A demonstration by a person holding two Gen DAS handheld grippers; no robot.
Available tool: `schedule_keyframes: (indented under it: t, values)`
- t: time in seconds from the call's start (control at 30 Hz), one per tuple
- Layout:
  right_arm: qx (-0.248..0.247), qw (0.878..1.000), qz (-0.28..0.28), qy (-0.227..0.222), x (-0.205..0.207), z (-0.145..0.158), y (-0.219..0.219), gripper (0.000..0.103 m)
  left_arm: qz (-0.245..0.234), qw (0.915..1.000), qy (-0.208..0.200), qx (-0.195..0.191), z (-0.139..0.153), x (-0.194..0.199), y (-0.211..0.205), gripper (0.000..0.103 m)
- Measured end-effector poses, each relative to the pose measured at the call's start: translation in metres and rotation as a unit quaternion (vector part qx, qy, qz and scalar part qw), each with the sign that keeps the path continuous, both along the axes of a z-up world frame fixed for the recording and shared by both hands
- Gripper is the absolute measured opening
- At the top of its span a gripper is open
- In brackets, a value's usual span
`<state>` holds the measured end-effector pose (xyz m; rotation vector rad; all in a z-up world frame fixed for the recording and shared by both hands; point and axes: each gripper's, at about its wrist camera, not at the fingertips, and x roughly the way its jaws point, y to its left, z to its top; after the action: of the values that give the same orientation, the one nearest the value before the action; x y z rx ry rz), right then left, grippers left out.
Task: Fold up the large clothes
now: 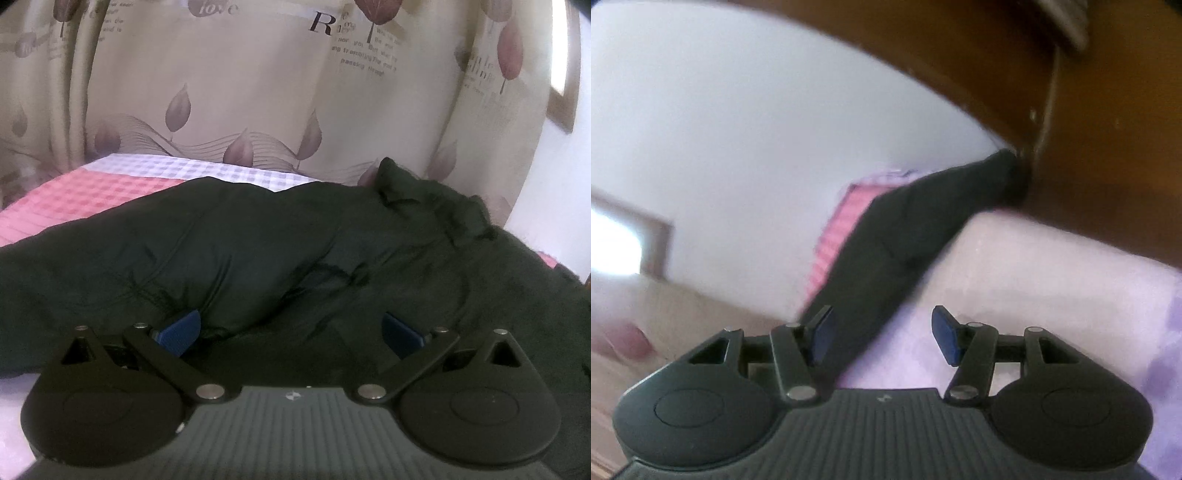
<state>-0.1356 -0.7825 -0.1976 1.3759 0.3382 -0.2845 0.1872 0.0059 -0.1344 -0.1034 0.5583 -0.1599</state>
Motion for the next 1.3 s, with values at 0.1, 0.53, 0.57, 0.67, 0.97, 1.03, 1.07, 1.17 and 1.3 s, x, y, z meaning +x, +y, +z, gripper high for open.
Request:
schedule_keyframes:
  t: [0.1,0.53,0.57,0.67,0.97,1.03,1.07,1.17,1.3]
  values:
    - [0.032,0.999,-0.022,-0.014,0.006,-0.015,-0.016,0.055,0.004,0.9999,0.004,0.009,-0.001,0.001,-0.002,0.103]
    - [0.054,0.992,-0.111,0.007,0.086,-0.022,-0.033,0.059,0.014,0.9990,0.009,0.040,-0.001,0.002,-0.010,0.103]
    - [0.053,0.991,-0.124,0.001,0.081,-0.022,-0.033,0.064,0.015,0.9991,0.009,0.039,-0.002,0.002,-0.010,0.103]
    - [0.012,0.993,-0.113,0.031,0.071,-0.018,-0.050,0.081,0.014,0.9992,0.010,0.037,-0.001,0.002,-0.010,0.103]
    - [0.023,0.996,-0.045,0.079,0.087,-0.037,-0.079,0.083,0.016,0.9989,0.012,0.042,-0.002,0.002,-0.011,0.103]
    - [0.042,0.996,-0.044,0.065,0.101,-0.046,-0.079,0.075,0.016,0.9988,0.013,0.045,-0.001,0.002,-0.012,0.103]
    - [0.047,0.995,-0.055,0.065,0.104,-0.049,-0.079,0.062,0.016,0.9987,0.013,0.047,-0.001,0.003,-0.013,0.103]
    - [0.078,0.992,-0.087,0.046,0.109,-0.062,-0.085,0.020,0.016,0.9983,0.015,0.053,-0.002,0.004,-0.014,0.103]
    - [-0.024,0.994,-0.091,0.056,0.114,-0.033,-0.082,0.007,0.016,0.9984,0.015,0.052,-0.002,0.004,-0.013,0.103]
